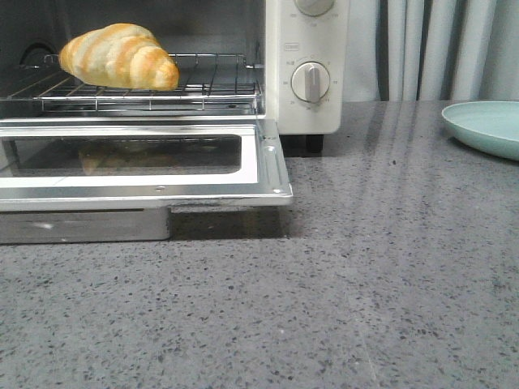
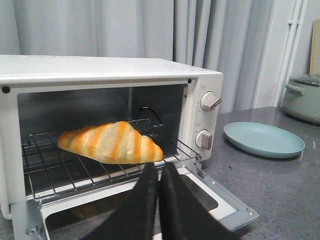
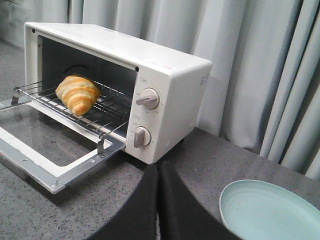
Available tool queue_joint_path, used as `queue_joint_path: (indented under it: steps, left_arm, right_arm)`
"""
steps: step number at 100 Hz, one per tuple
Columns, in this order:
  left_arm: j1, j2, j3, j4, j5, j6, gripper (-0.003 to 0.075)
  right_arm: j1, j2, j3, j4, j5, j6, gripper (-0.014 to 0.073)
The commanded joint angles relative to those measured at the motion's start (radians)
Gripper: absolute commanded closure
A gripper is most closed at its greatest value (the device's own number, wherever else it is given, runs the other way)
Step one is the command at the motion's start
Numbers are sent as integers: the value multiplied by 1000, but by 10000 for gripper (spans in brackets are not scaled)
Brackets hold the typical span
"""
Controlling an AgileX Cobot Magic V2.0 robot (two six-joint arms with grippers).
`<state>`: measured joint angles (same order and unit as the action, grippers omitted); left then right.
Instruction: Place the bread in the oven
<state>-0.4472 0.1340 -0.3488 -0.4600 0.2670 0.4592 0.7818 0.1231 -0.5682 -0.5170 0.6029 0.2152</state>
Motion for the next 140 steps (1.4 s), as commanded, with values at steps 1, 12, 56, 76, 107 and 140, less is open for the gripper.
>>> queue_joint_path:
  steps: [1, 12, 56, 76, 107, 140]
  left_arm:
    - [2, 12, -24, -18, -75, -9, 741]
    - [2, 12, -24, -18, -75, -9, 741]
    - [31, -10, 68, 308, -114, -6, 741]
    - [209, -83, 253, 324, -116, -158, 741]
    - [399, -169, 372, 293, 35, -305, 741]
    - [431, -169, 372, 285, 37, -305, 741]
  right_arm:
    - [-6, 13, -19, -36, -60, 4, 656]
    - [-6, 13, -19, -36, -60, 4, 656]
    - [-6, 13, -19, -36, -60, 4, 656]
    - [-6, 13, -19, -36, -60, 4, 656]
    - [-6, 13, -19, -36, -60, 4, 656]
    - [-6, 13, -19, -36, -60, 4, 656]
